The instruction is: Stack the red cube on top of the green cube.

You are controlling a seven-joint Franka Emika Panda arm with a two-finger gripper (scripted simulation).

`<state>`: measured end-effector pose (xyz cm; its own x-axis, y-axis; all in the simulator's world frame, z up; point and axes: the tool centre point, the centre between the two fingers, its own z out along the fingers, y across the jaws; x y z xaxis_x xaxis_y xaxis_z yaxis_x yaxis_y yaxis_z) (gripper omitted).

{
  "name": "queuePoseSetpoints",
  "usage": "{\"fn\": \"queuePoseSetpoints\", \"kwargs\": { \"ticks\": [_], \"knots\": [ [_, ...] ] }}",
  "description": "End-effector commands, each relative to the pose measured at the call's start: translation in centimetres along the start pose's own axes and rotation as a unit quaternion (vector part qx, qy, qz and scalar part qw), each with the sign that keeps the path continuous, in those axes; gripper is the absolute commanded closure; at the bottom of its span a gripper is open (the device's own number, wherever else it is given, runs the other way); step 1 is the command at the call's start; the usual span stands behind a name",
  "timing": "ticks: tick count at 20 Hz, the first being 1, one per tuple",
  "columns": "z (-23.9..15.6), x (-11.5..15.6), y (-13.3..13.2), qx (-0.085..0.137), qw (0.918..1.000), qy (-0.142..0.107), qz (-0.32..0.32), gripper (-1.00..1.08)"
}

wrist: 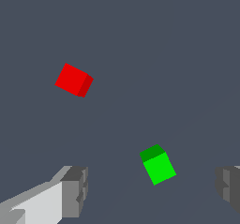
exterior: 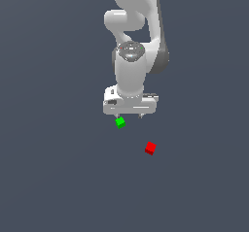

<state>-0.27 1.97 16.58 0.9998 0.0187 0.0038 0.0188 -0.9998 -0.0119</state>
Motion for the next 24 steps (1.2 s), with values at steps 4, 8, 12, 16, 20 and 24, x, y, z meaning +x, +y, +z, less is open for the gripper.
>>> {"fn": "queuePoseSetpoints", "kwargs": {
  "ticks": [4, 8, 12, 16, 20, 24],
  "knots": [
    [0.1, 0.0, -0.1, 0.000, 1.0000, 0.000, 0.002, -0.92],
    [0.5, 0.3, -0.6, 0.000, 0.9999, 0.000, 0.011, -0.92],
    [1.2, 0.7, -1.4, -0.001, 0.9996, 0.000, 0.028, -0.92],
    [2.2, 1.4, -2.6, -0.002, 0.9986, 0.000, 0.052, -0.92],
    [3.6, 2.4, -4.2, -0.003, 0.9964, 0.000, 0.085, -0.92],
    [5.2, 3.8, -5.9, -0.004, 0.9924, 0.000, 0.123, -0.92]
  ]
}}
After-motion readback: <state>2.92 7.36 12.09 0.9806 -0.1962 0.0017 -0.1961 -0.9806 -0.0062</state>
